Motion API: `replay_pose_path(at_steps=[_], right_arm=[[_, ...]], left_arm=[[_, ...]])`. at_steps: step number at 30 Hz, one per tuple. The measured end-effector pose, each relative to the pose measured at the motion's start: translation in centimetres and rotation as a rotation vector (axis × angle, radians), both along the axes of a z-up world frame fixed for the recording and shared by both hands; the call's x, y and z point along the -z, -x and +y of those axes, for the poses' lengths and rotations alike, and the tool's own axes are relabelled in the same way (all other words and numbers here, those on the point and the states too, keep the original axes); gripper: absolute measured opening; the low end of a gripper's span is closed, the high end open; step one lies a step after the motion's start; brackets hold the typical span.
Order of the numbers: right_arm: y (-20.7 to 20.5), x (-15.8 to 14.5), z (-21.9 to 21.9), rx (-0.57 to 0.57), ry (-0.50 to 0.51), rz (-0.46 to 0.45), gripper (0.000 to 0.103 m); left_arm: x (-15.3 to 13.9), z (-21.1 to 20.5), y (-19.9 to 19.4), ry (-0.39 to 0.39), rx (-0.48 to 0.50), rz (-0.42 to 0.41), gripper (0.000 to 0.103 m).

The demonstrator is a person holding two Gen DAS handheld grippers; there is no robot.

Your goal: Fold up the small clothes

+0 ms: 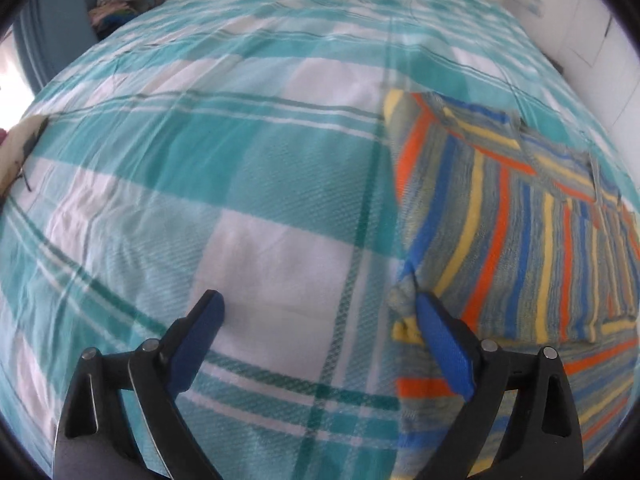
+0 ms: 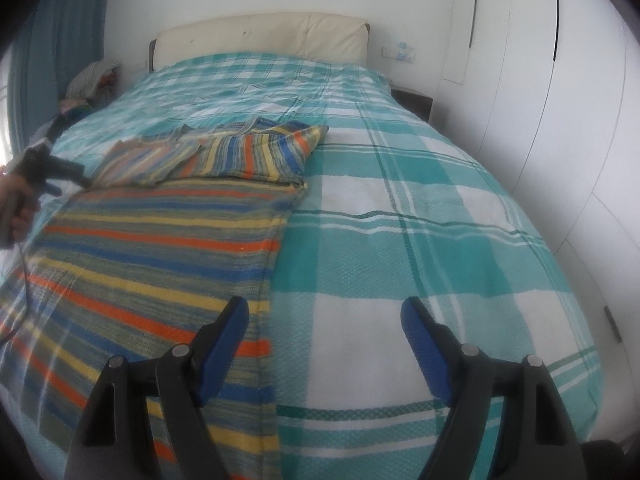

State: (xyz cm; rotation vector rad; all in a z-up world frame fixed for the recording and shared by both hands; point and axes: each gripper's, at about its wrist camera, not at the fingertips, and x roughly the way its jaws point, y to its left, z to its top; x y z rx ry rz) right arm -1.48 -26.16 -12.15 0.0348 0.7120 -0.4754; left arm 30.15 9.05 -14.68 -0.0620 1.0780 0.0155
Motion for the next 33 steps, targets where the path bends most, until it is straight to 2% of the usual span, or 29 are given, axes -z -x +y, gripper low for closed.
replay_pose_path(at_steps=[2, 7, 10, 14, 16, 18, 20, 21, 23, 25, 27, 31, 33], right_arm=[[0.3, -0.2, -0.2, 0.012, 0.007, -0.010, 0.078], [0.2, -0.2, -0.9, 0.024, -0.025, -0.014, 0.078], [-0.5, -0.9, -0.5, -0.014, -0.041, -0.006, 0.078], [-3.9, -4.1, 0.2, -0.184, -0.099, 0.012, 0.078], [-6.9, -6.2, -0.2, -0.276, -0.202, 0.011, 0.079], [-11.0, -7.7, -1.3, -0.335, -0.361, 0.031, 0.081], [-15.4, -8.0, -3.1, -0.355, -0.536, 0.029, 0.081], [-17.6, -7.6, -3.9, -0.343, -0.614, 0.031, 0.081], [-21.9, -6.0, -5.1, -0.310, -0.720, 0.059, 0.080], [-25.6, -3.5, -5.3, -0.292, -0.810, 0.096, 0.070], [-28.7, -0.6, -5.2, -0.280, -0.901, 0.136, 0.053], [-32.4, 2.8, -4.1, -0.237, -0.888, 0.171, 0.044], [-33.7, 3.4, -3.7, -0.237, -0.866, 0.179, 0.035]], left_arm=[[-0.9, 0.6, 1.4, -0.021, -0.001, -0.019, 0.096], [-3.5, 0.8, 6.2, -0.062, 0.074, -0.097, 0.096], [-4.8, 1.1, 8.6, -0.025, 0.087, -0.131, 0.096], [-5.8, 2.9, 11.3, 0.096, 0.028, -0.202, 0.097], [-5.4, 4.1, 12.3, 0.143, -0.021, -0.256, 0.097], [-4.4, 5.2, 12.8, 0.166, -0.063, -0.287, 0.097], [-3.6, 6.2, 12.3, 0.166, -0.104, -0.245, 0.097], [-3.6, 6.6, 12.0, 0.175, -0.112, -0.238, 0.097], [-4.0, 7.1, 12.1, 0.171, -0.119, -0.281, 0.097], [-4.3, 7.4, 12.0, 0.145, -0.136, -0.303, 0.097], [-4.2, 7.7, 11.9, 0.159, -0.142, -0.302, 0.097], [-4.0, 8.0, 11.7, 0.195, -0.140, -0.291, 0.097], [-4.0, 7.7, 11.5, 0.187, -0.127, -0.285, 0.097]])
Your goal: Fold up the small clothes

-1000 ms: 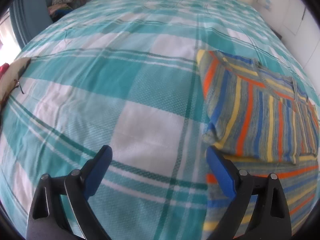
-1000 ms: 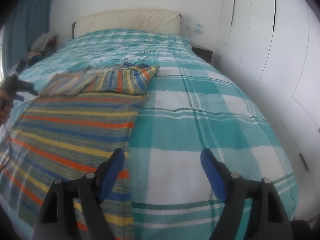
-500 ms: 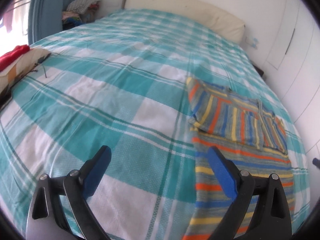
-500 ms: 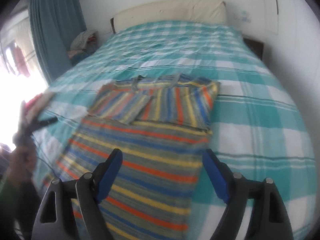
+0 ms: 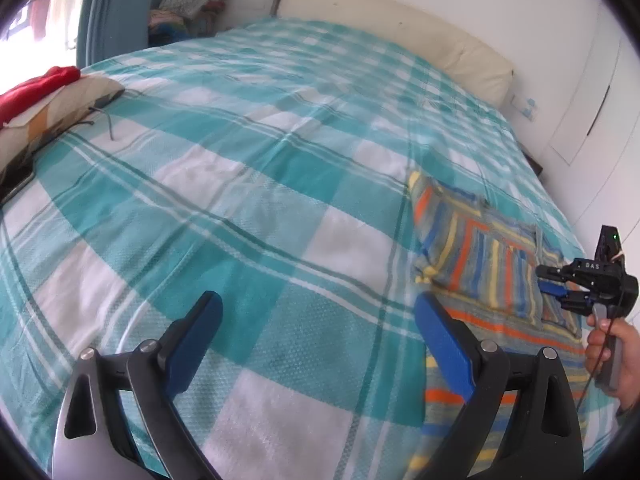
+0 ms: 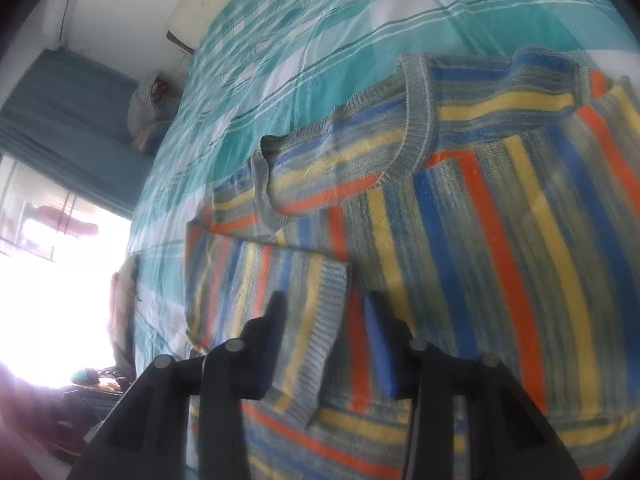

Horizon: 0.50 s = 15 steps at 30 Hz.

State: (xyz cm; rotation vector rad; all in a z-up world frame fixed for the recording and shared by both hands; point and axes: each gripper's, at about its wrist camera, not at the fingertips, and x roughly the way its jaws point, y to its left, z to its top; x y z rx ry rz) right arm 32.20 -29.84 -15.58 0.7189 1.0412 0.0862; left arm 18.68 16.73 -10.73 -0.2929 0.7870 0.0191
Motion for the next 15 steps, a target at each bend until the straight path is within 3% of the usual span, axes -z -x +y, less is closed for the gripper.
replay_pose_path(at_steps=[1, 2, 3, 7, 10, 11, 12, 15], right_arm=[[-0.5, 0.2, 0.3, -0.003, 0.020, -0.001, 0.029], [-1.0, 0.2, 0.5, -0.006, 0.048, 0.001, 0.012], [-1.3, -0.2, 0.6, 0.001, 0.090, -0.007, 0.003], [-1.4, -3.9, 1.1, -0.009, 0.243, -0.151, 0.003], [-2.4, -2.6, 0.9, -0.028, 0.301, -0.074, 0.008], [-2.4, -1.8, 0.6, -0.022, 0.312, -0.031, 0.016], [-2.1, -1.3, 0.2, -0.016, 0.307, -0.017, 0.018], [0.0, -2.6, 0.2, 0.020, 0.334, -0.080, 0.026]], left_arm=[[0.0, -0.2, -0.1, -0.005, 0.006, 0.001, 0.097], [-0.1, -0.3, -0.2, -0.008, 0.009, 0.000, 0.097], [-0.1, -0.5, -0.3, -0.010, 0.012, -0.002, 0.097], [0.0, -0.9, -0.6, -0.006, 0.025, 0.000, 0.097], [0.2, -1.6, -0.8, -0.030, 0.045, 0.010, 0.097], [0.2, -1.8, -0.7, -0.042, 0.049, 0.008, 0.097], [0.1, -2.0, -0.6, -0.054, 0.053, 0.005, 0.097], [-0.1, -2.4, -0.3, -0.085, 0.064, -0.006, 0.097]])
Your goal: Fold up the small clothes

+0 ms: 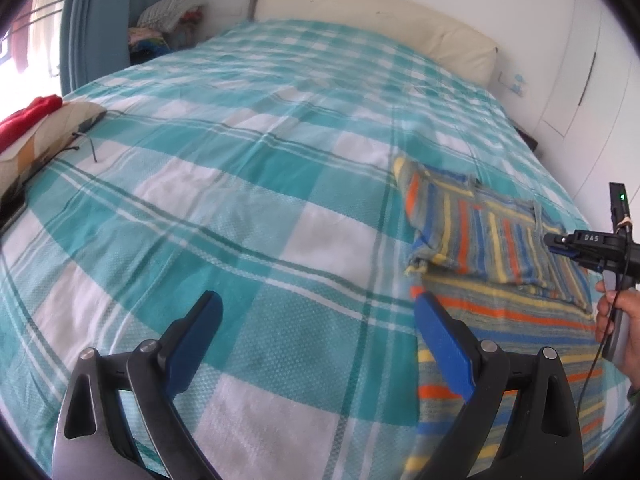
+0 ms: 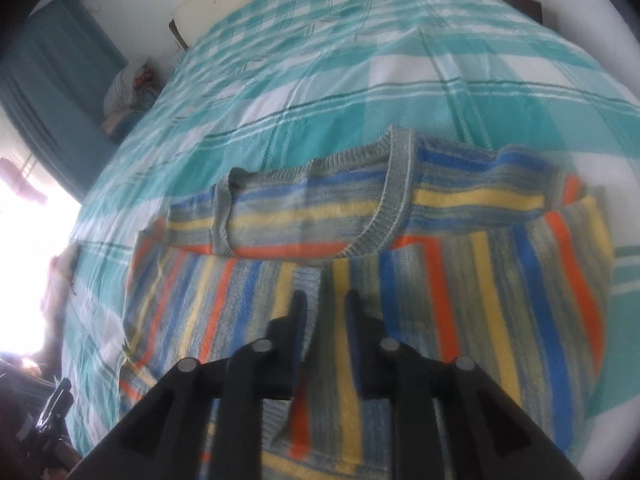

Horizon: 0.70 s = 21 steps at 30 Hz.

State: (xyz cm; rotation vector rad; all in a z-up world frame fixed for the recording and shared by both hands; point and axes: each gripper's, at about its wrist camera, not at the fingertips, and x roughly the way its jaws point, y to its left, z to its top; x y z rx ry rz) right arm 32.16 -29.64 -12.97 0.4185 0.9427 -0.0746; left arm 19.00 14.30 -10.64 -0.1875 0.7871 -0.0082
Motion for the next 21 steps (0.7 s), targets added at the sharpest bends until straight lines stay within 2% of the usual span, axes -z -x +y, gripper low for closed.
replay_pose_path(at_steps=[1, 3, 5, 8, 10, 13, 16, 18, 21], right_arm=[[0.8, -0.7, 0.4, -0.015, 0.013, -0.027, 0.030], [2.1, -1.6, 1.5, -0.082, 0.017, -0.061, 0.052], [2.9, -1.3, 3.0, -0.154, 0.020, -0.053, 0.059], [3.4, 1.2, 4.7, -0.211, 0.067, 0.059, 0.059], [4.7, 1.9, 5.3, -0.233, 0.129, 0.086, 0.059], [7.9, 0.3, 6.1, -0.252, 0.201, 0.052, 0.059], [12.3, -2.4, 6.4, -0.253, 0.242, -0.022, 0.060], [15.2, -4.0, 6.5, -0.234, 0.289, -0.068, 0.071], [19.7, -6.1, 5.9, -0.180, 0.355, -0.132, 0.079]], left_arm=[[0.0, -0.1, 0.0, -0.004, 0.004, -0.001, 0.097], [0.1, -0.3, 0.0, -0.011, 0.006, 0.004, 0.097], [0.1, -0.5, 0.0, -0.016, 0.008, 0.010, 0.097], [-0.3, -0.6, 0.5, -0.033, 0.006, -0.011, 0.097], [-0.8, -0.5, 1.1, -0.054, -0.001, -0.033, 0.097], [-1.3, 0.3, 2.0, -0.054, -0.011, -0.049, 0.097], [-2.0, 1.1, 2.8, -0.015, -0.020, -0.066, 0.097], [-2.7, 1.4, 3.4, 0.008, -0.023, -0.091, 0.097], [-3.6, 1.3, 4.6, 0.017, -0.030, -0.140, 0.098]])
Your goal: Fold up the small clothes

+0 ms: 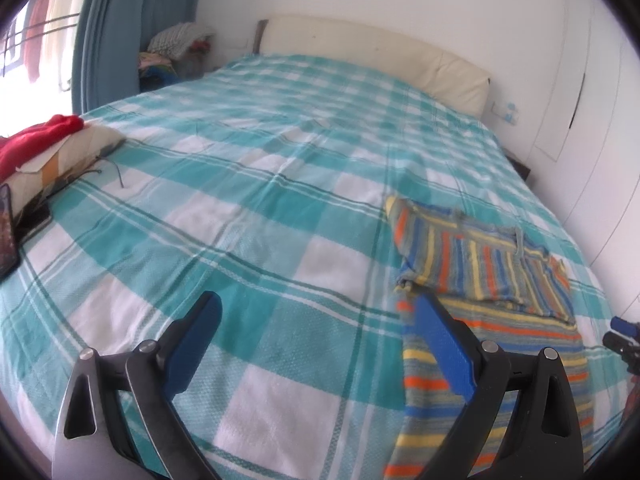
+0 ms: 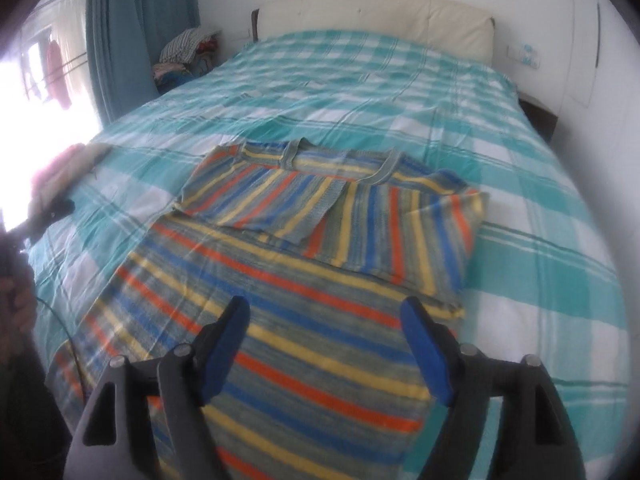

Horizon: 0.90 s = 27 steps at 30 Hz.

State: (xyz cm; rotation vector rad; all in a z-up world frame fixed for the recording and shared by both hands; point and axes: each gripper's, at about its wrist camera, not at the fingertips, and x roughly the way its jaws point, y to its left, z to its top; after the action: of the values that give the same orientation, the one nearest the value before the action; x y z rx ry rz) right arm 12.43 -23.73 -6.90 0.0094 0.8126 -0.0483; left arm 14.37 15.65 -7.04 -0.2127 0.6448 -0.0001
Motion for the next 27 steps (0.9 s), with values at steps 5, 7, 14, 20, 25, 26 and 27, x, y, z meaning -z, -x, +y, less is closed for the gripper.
replay_pose_path(at_steps=[5, 7, 14, 20, 25, 26, 27], right_arm=[[6.8, -1.5, -1.8, 0.107, 0.049, -0.091, 0.086], [9.4, -1.6, -2.5, 0.159, 0.063, -0.117, 0.087], [15.0, -0.8, -4.7, 0.276, 0.052, -0.121, 0.089], [16.3, -1.1, -5.0, 0.314, 0.055, -0.100, 0.090], [17.5, -1.1, -4.4, 0.323, 0.050, -0.083, 0.093], [17.6, -0.9, -4.3, 0.320, 0.049, -0.071, 0.094], [17.5, -0.8, -4.2, 0.318, 0.054, -0.058, 0.094]], left_arm=[[-1.4, -1.4, 1.4, 0.079, 0.025, 0.007, 0.099], [-2.9, -2.3, 2.1, 0.111, 0.067, 0.003, 0.099], [-8.0, -6.1, 4.0, -0.011, 0.177, 0.051, 0.102], [-7.9, -8.0, 6.6, -0.126, 0.235, 0.106, 0.102], [-5.6, -7.3, 9.0, -0.113, 0.249, 0.151, 0.102], [-4.9, -7.1, 8.9, -0.102, 0.252, 0.175, 0.102], [-4.1, -6.8, 8.6, -0.089, 0.251, 0.203, 0.102]])
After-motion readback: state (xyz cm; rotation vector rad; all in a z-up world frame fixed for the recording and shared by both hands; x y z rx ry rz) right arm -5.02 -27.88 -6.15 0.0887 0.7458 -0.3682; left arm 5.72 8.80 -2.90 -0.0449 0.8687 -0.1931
